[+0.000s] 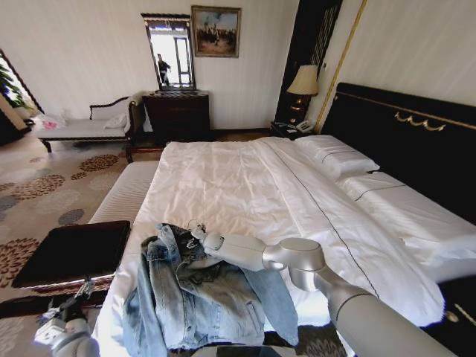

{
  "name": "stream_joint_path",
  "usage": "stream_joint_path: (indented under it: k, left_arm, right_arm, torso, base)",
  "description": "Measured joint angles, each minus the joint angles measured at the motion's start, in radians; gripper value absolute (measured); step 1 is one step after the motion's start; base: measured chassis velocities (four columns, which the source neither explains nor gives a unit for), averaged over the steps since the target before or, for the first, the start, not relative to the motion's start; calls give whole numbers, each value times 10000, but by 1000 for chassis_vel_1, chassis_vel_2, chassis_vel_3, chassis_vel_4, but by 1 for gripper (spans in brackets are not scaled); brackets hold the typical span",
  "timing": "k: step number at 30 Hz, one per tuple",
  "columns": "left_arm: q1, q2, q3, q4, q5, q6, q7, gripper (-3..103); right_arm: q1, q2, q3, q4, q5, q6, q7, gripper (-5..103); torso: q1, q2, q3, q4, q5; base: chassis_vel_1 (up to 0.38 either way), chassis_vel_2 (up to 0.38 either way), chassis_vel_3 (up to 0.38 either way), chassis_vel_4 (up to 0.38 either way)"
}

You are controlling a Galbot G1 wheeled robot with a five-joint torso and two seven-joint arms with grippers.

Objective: Pick up the clothes from the bed and hang them on the clothes hanger.

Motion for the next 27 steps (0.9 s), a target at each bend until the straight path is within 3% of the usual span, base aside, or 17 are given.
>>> stream_joint_path:
  k: [3,5,6,8,11,14,16,22,26,27]
  left_arm:
    - [-17,2,5,-3,-2,0,0,100]
    - [-17,3,5,-4,-3,-1,0,100]
    - [-19,13,2,-4,-9,-1,0,100]
    - [-22,20,-3,-3,-13,0,0,100]
    - [-29,34,-18,3,-23,0,-2,100]
    - [-31,34,-25,3,-27,1,-4,100]
    - [-33,23,-27,4,-29,2,-8,100]
    - [-32,0,-26,3,-29,3,-13,100]
    - [-26,-13,-28,-17,-28,5,-18,100]
    - [-22,-18,-33,-37,-28,6,-22,100]
  right_arm:
    - [12,0,10,-110,-32,-223,58,85]
    - [12,0,10,-112,-34,-240,42,85]
    - [12,0,-2,-110,-61,-307,-62,74]
    - [12,-1,-13,-108,-78,-321,-113,74]
    - [3,-3,-43,-107,-203,-395,-408,58]
    - [1,-5,-52,-139,-335,-459,-643,52]
    - [1,-5,-58,-214,-457,-486,-850,42]
    - [-20,-5,-5,-332,-782,-359,-969,37]
    - [-27,-3,206,-497,-1759,-71,-685,35]
    - [-22,-5,344,-571,-2421,31,-492,33]
  torso:
    - [1,1,0,0,0]
    - [1,0,0,0,0]
    - [0,1,0,0,0]
    - [-1,1,0,0,0]
    - [0,1,0,0,-1]
    - [0,0,0,-1,-1]
    - [0,1,0,-1,-1]
    - [-1,1,0,-1,-2]
    - [0,1,1,0,-3]
    - [0,0,1,-2,-4]
  base:
    - [0,0,0,0]
    - [0,0,0,0]
    - [0,0,0,0]
    - [0,0,0,0]
    - [0,0,0,0]
    - [0,0,0,0]
    - [0,0,0,0]
    - [0,0,0,0]
    - [0,0,0,0]
    - [0,0,0,0]
